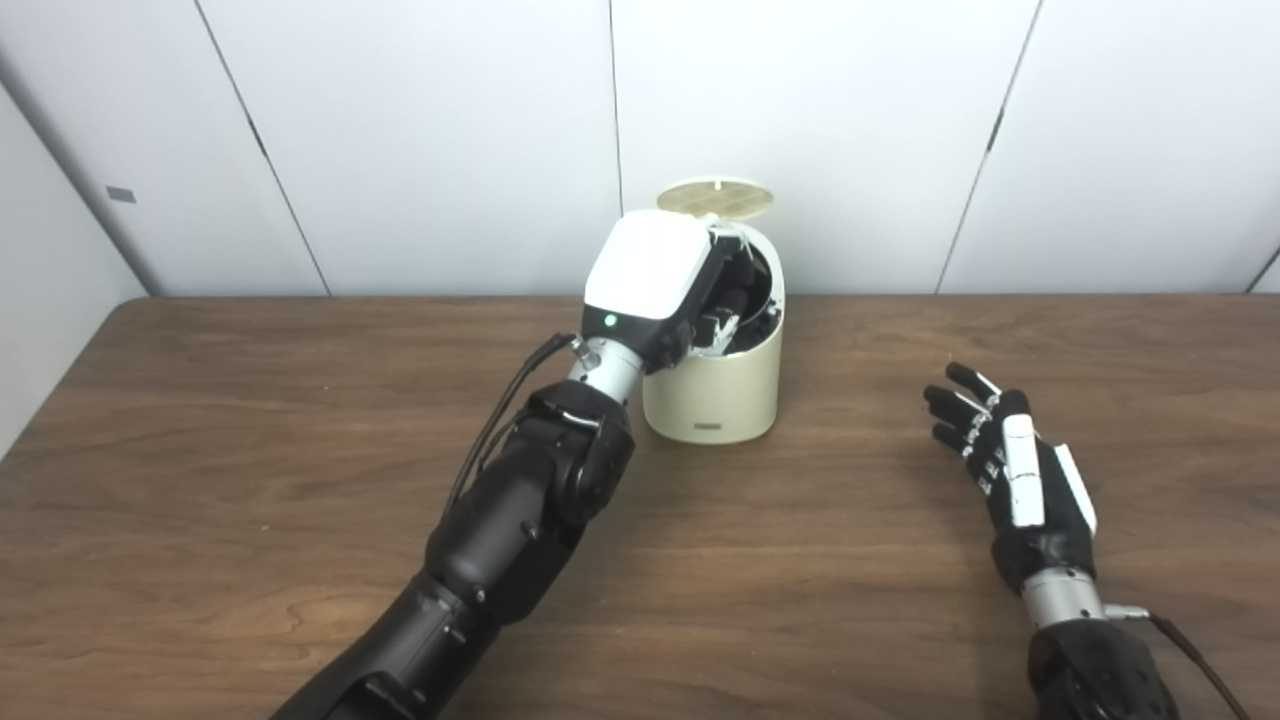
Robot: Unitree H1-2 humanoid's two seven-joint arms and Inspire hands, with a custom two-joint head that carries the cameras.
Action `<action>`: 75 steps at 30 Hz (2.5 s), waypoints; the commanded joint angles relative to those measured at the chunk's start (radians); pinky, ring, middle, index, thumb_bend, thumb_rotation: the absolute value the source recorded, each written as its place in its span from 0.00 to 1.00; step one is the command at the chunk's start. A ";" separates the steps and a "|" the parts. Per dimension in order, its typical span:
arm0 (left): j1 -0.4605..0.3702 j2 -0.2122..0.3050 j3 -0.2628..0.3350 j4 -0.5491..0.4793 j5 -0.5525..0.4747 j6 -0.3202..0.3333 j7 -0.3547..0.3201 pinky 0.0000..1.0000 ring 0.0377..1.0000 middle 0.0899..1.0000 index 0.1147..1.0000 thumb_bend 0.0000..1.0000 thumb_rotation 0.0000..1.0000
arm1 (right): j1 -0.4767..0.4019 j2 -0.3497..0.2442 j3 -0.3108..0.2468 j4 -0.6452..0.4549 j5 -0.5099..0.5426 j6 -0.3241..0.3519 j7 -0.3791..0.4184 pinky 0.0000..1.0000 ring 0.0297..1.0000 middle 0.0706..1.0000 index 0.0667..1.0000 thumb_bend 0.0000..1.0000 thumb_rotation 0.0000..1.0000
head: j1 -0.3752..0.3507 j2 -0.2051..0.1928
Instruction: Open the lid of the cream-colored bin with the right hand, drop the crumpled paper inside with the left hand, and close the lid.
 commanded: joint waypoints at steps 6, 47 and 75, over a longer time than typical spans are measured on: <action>-0.026 0.006 0.014 -0.020 0.000 0.004 -0.006 0.69 0.74 0.74 0.68 0.85 0.00 | -0.022 -0.003 0.001 -0.042 -0.004 -0.010 0.003 0.84 0.83 0.76 0.81 0.55 1.00 | -0.002 0.000; 0.042 0.010 0.174 -0.025 -0.183 -0.467 0.421 0.36 0.45 0.46 0.38 0.48 0.00 | -0.032 0.003 -0.018 -0.005 0.071 -0.031 0.018 0.91 0.87 0.77 0.86 0.57 1.00 | -0.007 -0.004; 0.269 -0.018 0.487 -0.265 -0.631 -0.203 0.137 0.33 0.43 0.47 0.42 0.47 0.00 | -0.035 -0.015 -0.031 0.003 0.099 -0.035 0.031 0.93 0.89 0.79 0.85 0.62 1.00 | 0.007 0.004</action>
